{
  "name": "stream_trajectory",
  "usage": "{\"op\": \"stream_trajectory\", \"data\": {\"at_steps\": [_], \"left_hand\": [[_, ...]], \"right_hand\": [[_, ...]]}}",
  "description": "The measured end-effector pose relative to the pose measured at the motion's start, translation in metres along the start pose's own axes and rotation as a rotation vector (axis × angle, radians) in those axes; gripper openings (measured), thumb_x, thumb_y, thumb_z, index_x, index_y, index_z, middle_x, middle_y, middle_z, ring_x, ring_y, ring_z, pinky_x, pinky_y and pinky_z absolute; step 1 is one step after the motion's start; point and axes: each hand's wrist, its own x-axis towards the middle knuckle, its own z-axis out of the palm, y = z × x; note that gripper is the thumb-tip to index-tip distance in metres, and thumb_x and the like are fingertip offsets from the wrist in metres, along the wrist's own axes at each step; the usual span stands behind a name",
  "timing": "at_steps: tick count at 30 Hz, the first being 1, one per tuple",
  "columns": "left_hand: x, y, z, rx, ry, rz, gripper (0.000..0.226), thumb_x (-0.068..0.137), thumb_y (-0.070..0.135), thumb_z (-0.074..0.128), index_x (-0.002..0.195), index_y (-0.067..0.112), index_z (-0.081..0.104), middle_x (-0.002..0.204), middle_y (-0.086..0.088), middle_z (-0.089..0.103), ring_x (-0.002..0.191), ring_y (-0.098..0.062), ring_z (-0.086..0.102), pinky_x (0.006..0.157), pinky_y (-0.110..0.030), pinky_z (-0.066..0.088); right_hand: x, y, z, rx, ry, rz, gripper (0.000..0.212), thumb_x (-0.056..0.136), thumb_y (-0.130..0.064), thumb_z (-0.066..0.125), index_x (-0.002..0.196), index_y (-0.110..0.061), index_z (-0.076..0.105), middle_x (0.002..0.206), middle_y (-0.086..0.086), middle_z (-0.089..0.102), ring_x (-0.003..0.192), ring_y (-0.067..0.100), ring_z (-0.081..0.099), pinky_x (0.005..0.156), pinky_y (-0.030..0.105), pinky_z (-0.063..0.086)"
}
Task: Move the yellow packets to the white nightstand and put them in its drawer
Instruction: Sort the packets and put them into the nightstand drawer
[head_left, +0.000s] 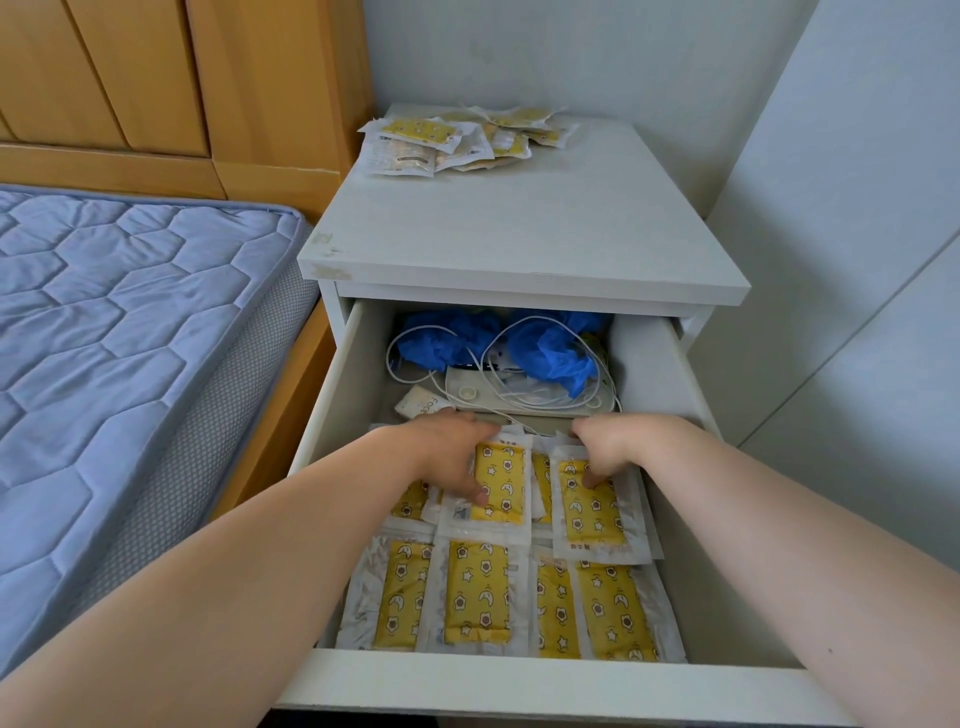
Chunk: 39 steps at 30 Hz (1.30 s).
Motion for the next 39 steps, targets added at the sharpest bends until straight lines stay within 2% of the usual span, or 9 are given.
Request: {"op": "stream_trajectory", "data": {"at_steps": [8,13,18,23,25,27,30,33,39], "left_hand": [[-0.005,0.001,-0.002,-0.044,0.045,-0.008,0.095,0.078,0.054,0.070,0.152,0.029,0.016,0.156,0.001,0.027,0.140,-0.022,0.029,0.114,-0.039,0.028],[-0.014,0.011,-0.022,-0.096,0.269,-0.049,0.052,0.092,0.044,0.055,0.140,0.026,0.044,0.137,0.002,0.054,0.122,-0.019,0.052,0.101,-0.036,0.045],[-0.028,0.023,-0.052,-0.231,0.574,-0.049,0.029,0.095,0.030,0.050,0.121,0.025,0.061,0.112,0.006,0.067,0.101,-0.015,0.060,0.087,-0.032,0.049],[-0.043,0.033,-0.087,-0.399,0.936,-0.033,0.022,0.093,0.017,0.053,0.106,0.017,0.070,0.085,0.006,0.068,0.079,-0.014,0.061,0.074,-0.028,0.050],[-0.045,0.033,-0.103,-0.445,1.061,-0.044,0.020,0.092,0.012,0.053,0.099,0.015,0.071,0.073,0.012,0.060,0.067,-0.010,0.054,0.064,-0.024,0.043],[-0.044,0.030,-0.118,-0.488,1.133,-0.065,0.020,0.091,0.010,0.052,0.096,0.014,0.071,0.076,0.011,0.058,0.071,-0.010,0.053,0.065,-0.020,0.038],[-0.035,0.021,-0.137,-0.488,1.106,-0.113,0.022,0.091,0.009,0.051,0.102,0.015,0.069,0.098,0.005,0.064,0.093,-0.014,0.057,0.077,-0.020,0.037],[-0.018,0.006,-0.149,-0.479,0.917,-0.226,0.032,0.092,0.013,0.049,0.121,0.019,0.061,0.127,0.000,0.056,0.120,-0.019,0.046,0.091,-0.026,0.037],[0.006,-0.024,-0.168,-0.257,0.698,-0.390,0.048,0.095,0.036,0.042,0.141,0.021,0.041,0.146,-0.004,0.039,0.135,-0.025,0.033,0.107,-0.038,0.029]], "right_hand": [[-0.004,0.001,0.002,0.017,0.018,0.009,0.050,0.083,-0.032,0.068,0.127,-0.011,0.054,0.115,0.005,0.062,0.097,0.022,0.063,0.086,0.035,0.054],[-0.021,0.000,-0.016,0.162,0.383,-0.081,0.035,0.090,-0.024,0.056,0.125,-0.016,0.054,0.118,0.005,0.060,0.103,0.022,0.058,0.086,0.034,0.051],[-0.047,0.002,-0.043,0.280,0.658,-0.118,0.034,0.094,-0.021,0.049,0.127,-0.020,0.053,0.119,0.003,0.062,0.102,0.022,0.059,0.083,0.035,0.051],[-0.071,0.001,-0.076,0.406,0.952,-0.166,0.021,0.093,-0.018,0.047,0.099,-0.014,0.067,0.084,0.001,0.068,0.074,0.019,0.059,0.067,0.029,0.049],[-0.076,0.000,-0.091,0.465,1.046,-0.163,0.020,0.091,-0.016,0.048,0.091,-0.014,0.068,0.079,0.000,0.067,0.074,0.020,0.059,0.066,0.029,0.047],[-0.075,0.001,-0.105,0.541,1.087,-0.147,0.020,0.090,-0.015,0.049,0.090,-0.014,0.068,0.081,0.000,0.067,0.077,0.020,0.059,0.070,0.030,0.048],[-0.064,0.005,-0.125,0.622,1.059,-0.135,0.022,0.087,-0.012,0.049,0.093,-0.015,0.069,0.091,-0.001,0.066,0.088,0.020,0.059,0.080,0.033,0.050],[-0.046,0.009,-0.141,0.687,0.981,-0.145,0.025,0.088,-0.011,0.048,0.105,-0.013,0.066,0.106,0.002,0.064,0.100,0.020,0.058,0.090,0.032,0.047],[-0.005,0.010,-0.162,0.770,0.869,-0.159,0.043,0.089,-0.013,0.052,0.132,-0.009,0.048,0.136,0.009,0.048,0.125,0.022,0.047,0.102,0.030,0.038]]}}
